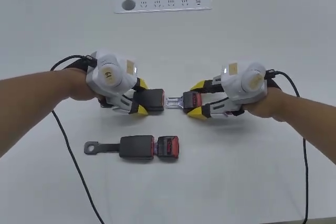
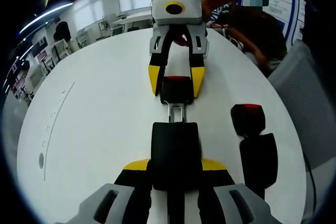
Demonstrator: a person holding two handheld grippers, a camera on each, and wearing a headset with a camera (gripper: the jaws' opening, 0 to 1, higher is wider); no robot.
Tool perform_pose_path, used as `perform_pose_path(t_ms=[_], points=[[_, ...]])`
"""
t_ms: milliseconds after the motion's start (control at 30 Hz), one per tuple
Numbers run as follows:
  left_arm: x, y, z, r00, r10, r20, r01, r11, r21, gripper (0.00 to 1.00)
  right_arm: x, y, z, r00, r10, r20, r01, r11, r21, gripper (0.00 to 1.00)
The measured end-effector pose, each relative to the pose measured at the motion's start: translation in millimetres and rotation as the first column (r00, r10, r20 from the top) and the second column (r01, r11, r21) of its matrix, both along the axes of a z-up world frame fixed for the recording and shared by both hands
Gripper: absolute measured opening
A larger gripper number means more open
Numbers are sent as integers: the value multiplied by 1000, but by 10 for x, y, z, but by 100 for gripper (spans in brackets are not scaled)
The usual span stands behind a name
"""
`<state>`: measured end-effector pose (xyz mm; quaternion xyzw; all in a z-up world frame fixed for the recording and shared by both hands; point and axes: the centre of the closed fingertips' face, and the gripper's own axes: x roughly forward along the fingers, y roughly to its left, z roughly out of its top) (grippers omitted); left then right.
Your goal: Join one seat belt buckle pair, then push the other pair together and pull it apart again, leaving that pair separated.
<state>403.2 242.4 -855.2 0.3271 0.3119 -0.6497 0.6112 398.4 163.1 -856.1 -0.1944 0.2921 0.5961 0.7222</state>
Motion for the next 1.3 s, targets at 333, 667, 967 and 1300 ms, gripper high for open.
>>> perform_pose_path(t_ms=[333,667,967,1300], points=[[2,-8,-4,1000,-8,1,8,1000,9,35,102,170,2,1000,-8,6,8,1000,-4,36],[2,-2,-8,1000,-12,2,12,999,32,34,134,204,-21,1000,-11,1,11,1000,-24,36],[0,2,-12,1000,-11,-1,11,999,50,34,148,233,-49,1000,-5,4,5,999,-46,35],[5,3,-24,1000,-13,-3,13,998,68,34,136,362,-61,999,-41,12,41,997,-65,35]])
